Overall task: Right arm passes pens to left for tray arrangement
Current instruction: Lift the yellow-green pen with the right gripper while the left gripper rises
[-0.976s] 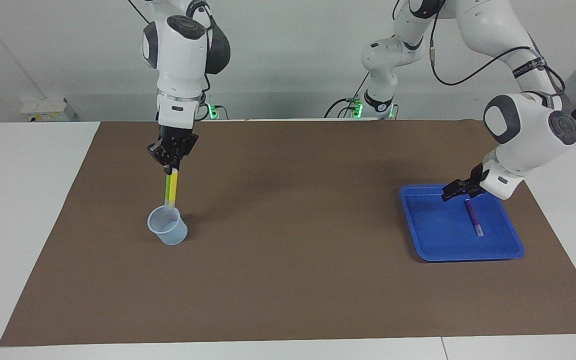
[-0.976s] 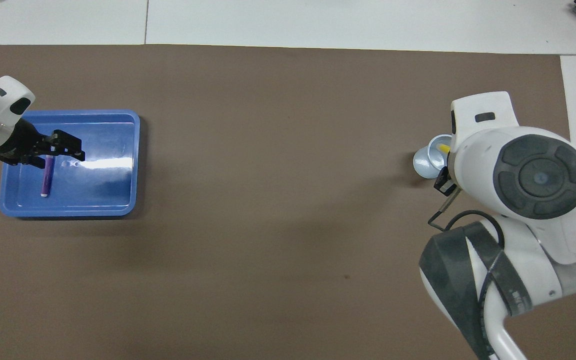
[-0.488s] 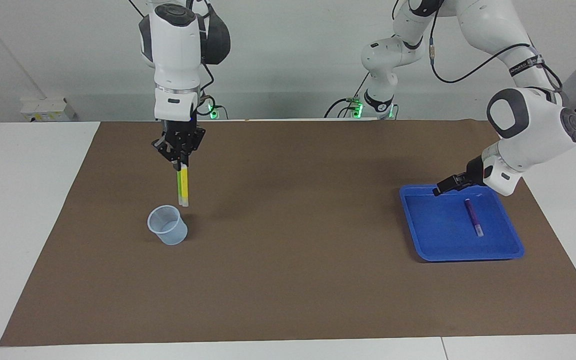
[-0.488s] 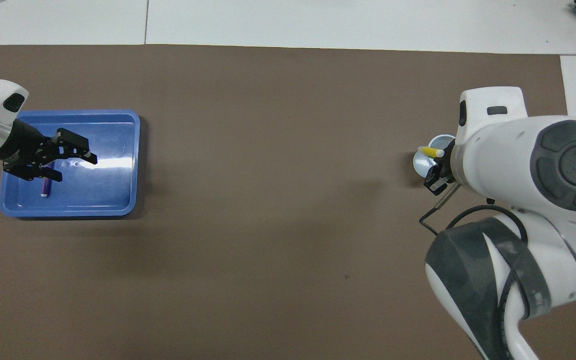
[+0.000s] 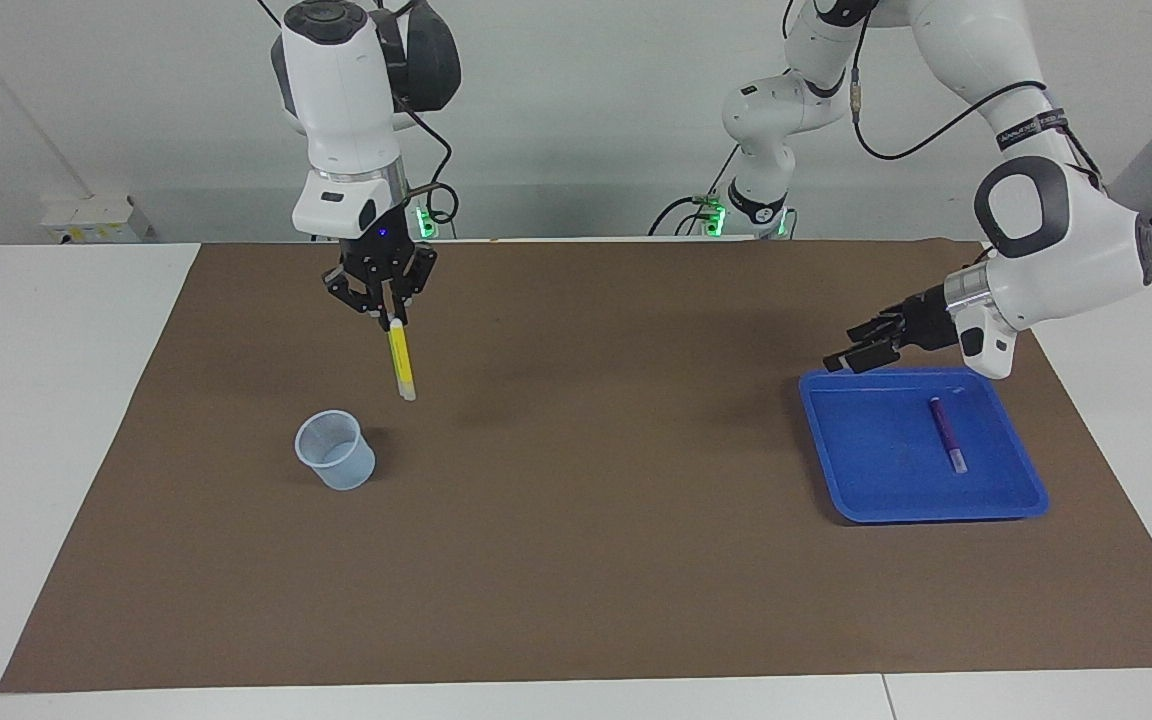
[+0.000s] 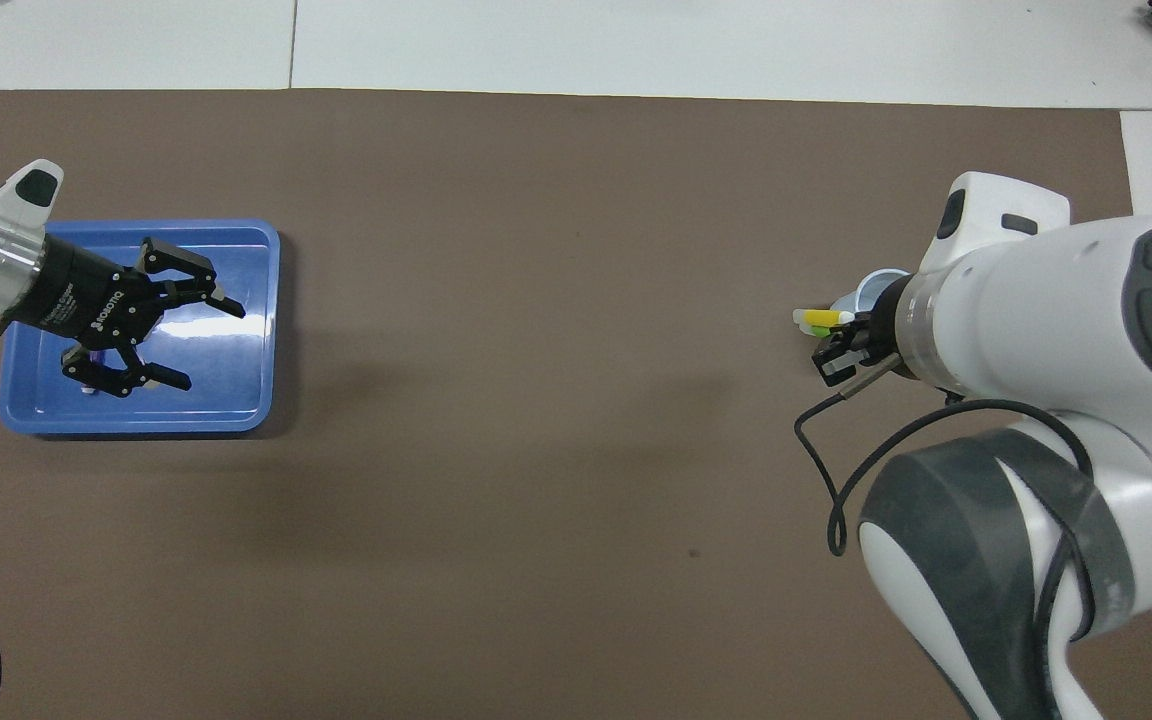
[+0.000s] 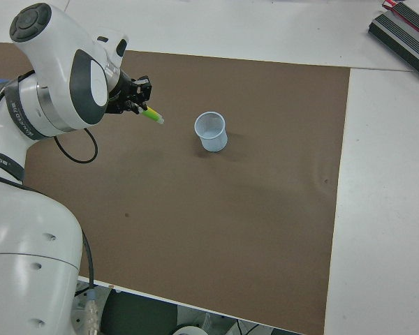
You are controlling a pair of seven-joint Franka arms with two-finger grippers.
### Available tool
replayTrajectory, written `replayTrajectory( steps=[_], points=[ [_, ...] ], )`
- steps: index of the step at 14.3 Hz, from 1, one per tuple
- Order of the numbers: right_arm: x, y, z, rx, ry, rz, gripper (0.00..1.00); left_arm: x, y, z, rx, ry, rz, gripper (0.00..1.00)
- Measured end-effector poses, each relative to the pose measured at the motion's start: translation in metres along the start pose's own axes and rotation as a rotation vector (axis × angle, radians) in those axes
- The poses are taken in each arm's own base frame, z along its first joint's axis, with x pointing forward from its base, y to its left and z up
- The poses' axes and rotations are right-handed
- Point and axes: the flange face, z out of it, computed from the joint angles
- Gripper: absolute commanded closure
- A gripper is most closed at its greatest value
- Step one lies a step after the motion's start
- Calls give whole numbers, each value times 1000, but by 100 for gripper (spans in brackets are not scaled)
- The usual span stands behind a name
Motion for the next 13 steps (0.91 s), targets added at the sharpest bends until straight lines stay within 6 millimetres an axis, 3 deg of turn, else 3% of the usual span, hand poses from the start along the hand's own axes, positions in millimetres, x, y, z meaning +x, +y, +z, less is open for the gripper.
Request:
replayTrajectory(
  steps=[6,13],
  points=[
    [5,-11,-5,165,15,320,100,-28,33,16,-116,-171,-274,2],
    [9,-22,-8,340,-19,625,100,-44,48,37,-138,-238,-342,2]
  ],
)
